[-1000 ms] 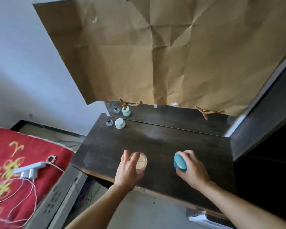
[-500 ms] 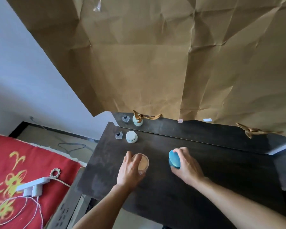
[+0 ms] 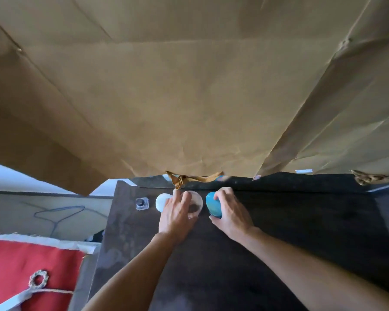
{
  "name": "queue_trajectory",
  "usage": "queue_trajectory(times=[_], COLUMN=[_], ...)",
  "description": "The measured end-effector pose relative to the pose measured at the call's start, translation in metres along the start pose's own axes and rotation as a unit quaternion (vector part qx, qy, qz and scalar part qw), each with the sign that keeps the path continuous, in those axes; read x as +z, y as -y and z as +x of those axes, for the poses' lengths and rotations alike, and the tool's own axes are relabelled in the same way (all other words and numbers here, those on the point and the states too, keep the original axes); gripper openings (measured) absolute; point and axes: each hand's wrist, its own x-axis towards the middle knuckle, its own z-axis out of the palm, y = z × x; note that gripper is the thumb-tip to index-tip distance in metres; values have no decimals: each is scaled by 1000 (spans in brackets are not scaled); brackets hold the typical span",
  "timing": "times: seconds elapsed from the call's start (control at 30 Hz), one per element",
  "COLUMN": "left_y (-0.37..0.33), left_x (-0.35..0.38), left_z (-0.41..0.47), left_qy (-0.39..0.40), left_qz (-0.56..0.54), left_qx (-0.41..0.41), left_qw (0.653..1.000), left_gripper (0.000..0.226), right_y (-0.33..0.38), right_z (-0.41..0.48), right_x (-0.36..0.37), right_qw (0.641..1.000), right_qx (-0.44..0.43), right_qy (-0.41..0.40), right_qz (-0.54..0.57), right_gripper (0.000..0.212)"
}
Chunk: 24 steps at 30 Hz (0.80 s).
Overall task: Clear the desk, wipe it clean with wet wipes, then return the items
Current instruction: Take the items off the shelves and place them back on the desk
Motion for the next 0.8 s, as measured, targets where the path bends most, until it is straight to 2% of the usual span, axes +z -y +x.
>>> queue_trajectory(times=[0.13,0.3,0.5,0.63,0.8], left_y=[14,30,28,7,-45], left_x=[2,-6,-26,-31,-35], left_z=[11,12,5,-5,-36], left_qy=[22,30,0,18,46], left_qz=[54,62,62,57,41], left_qx=[72,138,213,235,267], left_qw=[996,988,975,970,962], left_gripper=[51,58,49,31,27], right_y=[9,20,26,17,-6], right_z=[2,-2,-19,-48,-111], right_x=[10,17,0,-17,-37], right_qw=[999,996,992,986,977], right_qx=[26,77,105,131,160], right_qy=[-21,-35,-57,-87,-125], right_qz=[16,-20,-52,-62,-64], right_gripper=[52,55,59,47,29])
